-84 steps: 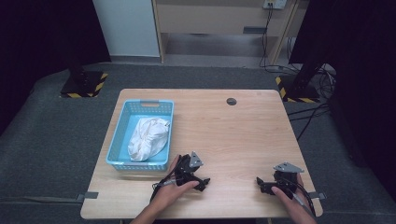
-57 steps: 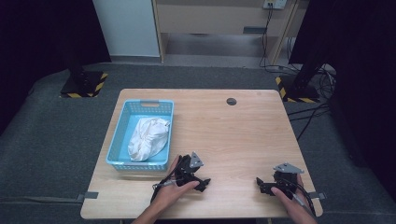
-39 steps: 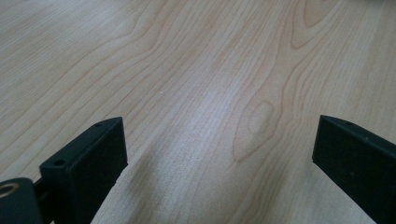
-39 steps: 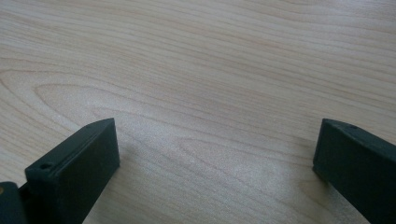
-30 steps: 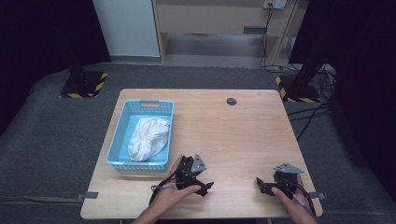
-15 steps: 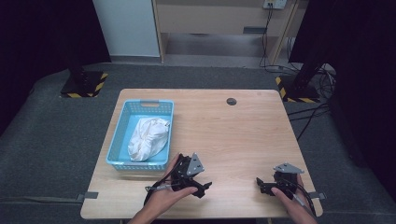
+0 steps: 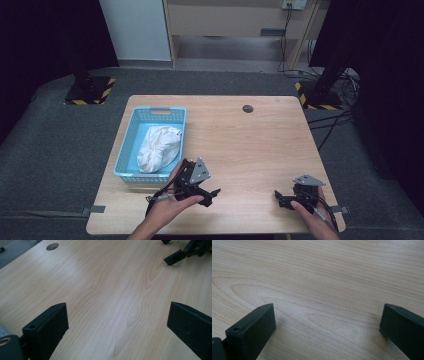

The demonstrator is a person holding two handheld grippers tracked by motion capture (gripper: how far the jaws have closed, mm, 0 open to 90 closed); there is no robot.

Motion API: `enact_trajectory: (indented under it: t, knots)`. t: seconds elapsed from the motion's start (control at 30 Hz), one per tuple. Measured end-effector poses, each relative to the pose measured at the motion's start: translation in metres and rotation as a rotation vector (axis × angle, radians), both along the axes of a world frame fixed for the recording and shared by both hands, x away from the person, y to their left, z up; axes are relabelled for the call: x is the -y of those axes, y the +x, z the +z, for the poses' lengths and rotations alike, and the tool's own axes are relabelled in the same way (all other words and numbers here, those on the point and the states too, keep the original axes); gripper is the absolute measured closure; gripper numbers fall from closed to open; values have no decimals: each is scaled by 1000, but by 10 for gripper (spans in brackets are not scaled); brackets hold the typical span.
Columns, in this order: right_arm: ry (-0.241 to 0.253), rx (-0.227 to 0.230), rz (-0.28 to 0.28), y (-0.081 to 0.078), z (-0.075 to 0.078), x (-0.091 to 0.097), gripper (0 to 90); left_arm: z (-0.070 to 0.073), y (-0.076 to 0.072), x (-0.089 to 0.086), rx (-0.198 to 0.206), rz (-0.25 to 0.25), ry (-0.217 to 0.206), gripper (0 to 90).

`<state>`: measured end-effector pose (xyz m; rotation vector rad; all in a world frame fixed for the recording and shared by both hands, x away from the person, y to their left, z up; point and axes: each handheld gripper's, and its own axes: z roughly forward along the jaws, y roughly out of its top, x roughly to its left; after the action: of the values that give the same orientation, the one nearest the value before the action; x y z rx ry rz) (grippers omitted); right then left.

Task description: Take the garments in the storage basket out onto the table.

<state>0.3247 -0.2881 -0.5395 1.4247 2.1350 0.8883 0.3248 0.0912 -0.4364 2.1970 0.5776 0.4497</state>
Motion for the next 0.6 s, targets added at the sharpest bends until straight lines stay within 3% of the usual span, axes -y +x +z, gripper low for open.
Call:
enact_trajectory:
  t: [0.6]
  knots:
    - [0, 0, 0, 0, 0, 0, 3, 19, 3, -27, 24, 41, -16, 24]
